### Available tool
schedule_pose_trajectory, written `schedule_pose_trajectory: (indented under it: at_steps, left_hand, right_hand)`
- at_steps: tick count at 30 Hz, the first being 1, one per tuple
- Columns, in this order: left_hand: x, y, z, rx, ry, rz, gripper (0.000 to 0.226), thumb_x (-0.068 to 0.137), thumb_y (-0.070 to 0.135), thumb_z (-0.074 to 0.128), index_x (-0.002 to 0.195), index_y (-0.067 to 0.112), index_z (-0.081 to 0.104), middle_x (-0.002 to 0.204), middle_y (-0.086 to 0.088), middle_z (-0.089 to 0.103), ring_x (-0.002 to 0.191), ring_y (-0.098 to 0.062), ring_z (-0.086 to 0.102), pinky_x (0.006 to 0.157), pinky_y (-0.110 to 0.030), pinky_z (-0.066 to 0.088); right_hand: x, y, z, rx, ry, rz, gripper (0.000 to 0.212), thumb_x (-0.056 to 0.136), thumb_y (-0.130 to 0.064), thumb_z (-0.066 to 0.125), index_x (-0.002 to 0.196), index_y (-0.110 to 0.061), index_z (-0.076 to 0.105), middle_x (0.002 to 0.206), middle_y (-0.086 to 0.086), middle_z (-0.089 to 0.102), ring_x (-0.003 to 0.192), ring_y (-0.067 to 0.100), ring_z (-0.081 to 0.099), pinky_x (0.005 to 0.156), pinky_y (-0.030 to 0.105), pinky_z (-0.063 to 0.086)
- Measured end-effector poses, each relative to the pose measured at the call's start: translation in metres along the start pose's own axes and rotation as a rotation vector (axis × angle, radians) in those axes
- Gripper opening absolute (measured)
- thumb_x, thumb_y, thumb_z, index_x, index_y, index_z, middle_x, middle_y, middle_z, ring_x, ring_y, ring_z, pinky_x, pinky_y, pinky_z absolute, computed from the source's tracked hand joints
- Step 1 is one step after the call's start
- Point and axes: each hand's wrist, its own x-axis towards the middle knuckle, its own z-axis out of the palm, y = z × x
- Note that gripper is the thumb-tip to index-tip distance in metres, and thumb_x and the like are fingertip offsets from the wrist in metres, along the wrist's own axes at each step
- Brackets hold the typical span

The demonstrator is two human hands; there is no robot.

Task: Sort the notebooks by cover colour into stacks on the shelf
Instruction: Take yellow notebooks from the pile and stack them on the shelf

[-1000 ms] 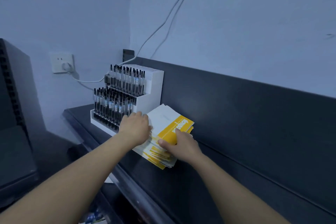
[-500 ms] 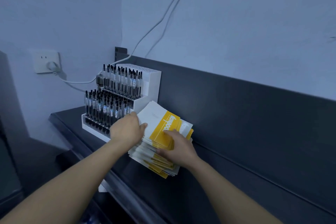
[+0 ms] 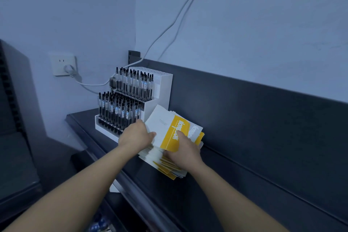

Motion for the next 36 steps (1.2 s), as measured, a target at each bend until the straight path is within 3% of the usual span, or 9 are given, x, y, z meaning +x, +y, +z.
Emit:
schedule_pose_trajectory:
  at_steps: [3,5,10,14,16,18,22,26,36]
  left_hand:
    - [-0.007,-0.001,-0.007,-0.051,0.003,-0.024,0.04,0.091,0.042,0.058,0.104,0.004,0.051,0.097,-0.012,0.066,0.083,-0.029,0.064,0.063,-0.031,0.046]
    - [-0.014,0.001,-0.01,-0.135,-0.039,-0.045,0.033,0.094,0.039,0.054,0.089,0.006,0.054,0.081,-0.011,0.071,0.059,-0.024,0.065,0.054,-0.028,0.05]
    - [-0.028,0.006,-0.013,-0.594,-0.141,-0.188,0.02,0.099,0.017,0.049,0.085,0.004,0.045,0.063,-0.016,0.063,0.027,-0.014,0.047,0.03,-0.018,0.034]
    - [-0.039,0.005,-0.009,-0.679,-0.106,-0.212,0.015,0.1,0.015,0.046,0.102,0.0,0.048,0.06,-0.015,0.063,0.029,-0.013,0.046,0.031,-0.018,0.033]
    - [-0.049,0.007,-0.005,-0.722,-0.087,-0.209,0.014,0.101,0.014,0.044,0.107,0.002,0.048,0.06,-0.015,0.062,0.029,-0.012,0.045,0.031,-0.017,0.032]
    - [-0.06,0.008,-0.002,-0.757,-0.067,-0.203,0.012,0.101,0.013,0.043,0.111,0.008,0.048,0.06,-0.015,0.061,0.031,-0.012,0.044,0.031,-0.017,0.032]
    - [-0.085,0.009,0.005,-0.802,-0.059,-0.202,0.018,0.101,0.013,0.042,0.114,0.002,0.049,0.06,-0.014,0.059,0.035,-0.014,0.044,0.033,-0.018,0.032]
    - [-0.111,0.013,0.012,-0.845,-0.062,-0.187,0.015,0.101,0.013,0.042,0.11,0.004,0.05,0.061,-0.012,0.06,0.039,-0.014,0.045,0.035,-0.018,0.034]
    - [-0.167,0.017,0.027,-0.858,-0.108,-0.049,0.018,0.101,0.019,0.044,0.112,0.007,0.051,0.066,-0.011,0.063,0.04,-0.016,0.047,0.038,-0.022,0.036]
  right_hand:
    - [-0.003,0.0,-0.004,0.122,-0.011,-0.043,0.087,0.082,-0.037,0.071,0.15,-0.027,0.018,0.148,-0.001,0.035,0.135,0.022,0.036,0.108,0.037,0.035]
    - [-0.006,0.003,-0.004,0.136,-0.016,-0.063,0.089,0.082,-0.035,0.072,0.151,-0.029,0.016,0.156,-0.003,0.021,0.141,0.018,0.027,0.112,0.035,0.031]
    - [-0.016,0.007,-0.008,0.285,-0.041,-0.065,0.09,0.077,-0.028,0.077,0.15,-0.026,0.024,0.155,-0.003,0.021,0.141,0.017,0.026,0.113,0.033,0.029]
    - [-0.025,0.009,-0.006,0.482,-0.07,0.037,0.111,0.053,-0.047,0.079,0.147,-0.026,0.025,0.144,-0.001,0.04,0.129,0.019,0.044,0.106,0.042,0.041]
    - [-0.028,0.016,0.0,0.571,-0.038,0.071,0.092,0.048,-0.053,0.072,0.131,-0.031,0.041,0.13,0.0,0.053,0.115,0.017,0.056,0.098,0.041,0.049]
    - [-0.035,0.019,0.002,0.576,-0.004,0.099,0.068,0.054,-0.055,0.067,0.115,-0.03,0.05,0.119,0.0,0.059,0.106,0.017,0.059,0.093,0.042,0.051]
    - [-0.056,0.023,-0.002,0.53,0.067,0.158,0.042,0.076,-0.045,0.065,0.108,-0.019,0.054,0.11,0.003,0.059,0.098,0.021,0.059,0.087,0.043,0.052]
    - [-0.079,0.025,-0.01,0.633,0.028,0.285,0.03,0.09,-0.039,0.059,0.103,-0.012,0.053,0.091,-0.003,0.057,0.081,0.013,0.054,0.067,0.029,0.043]
    - [-0.147,0.03,-0.026,0.473,0.2,0.311,0.018,0.096,-0.028,0.049,0.108,-0.014,0.048,0.098,-0.002,0.057,0.086,0.019,0.055,0.069,0.031,0.042]
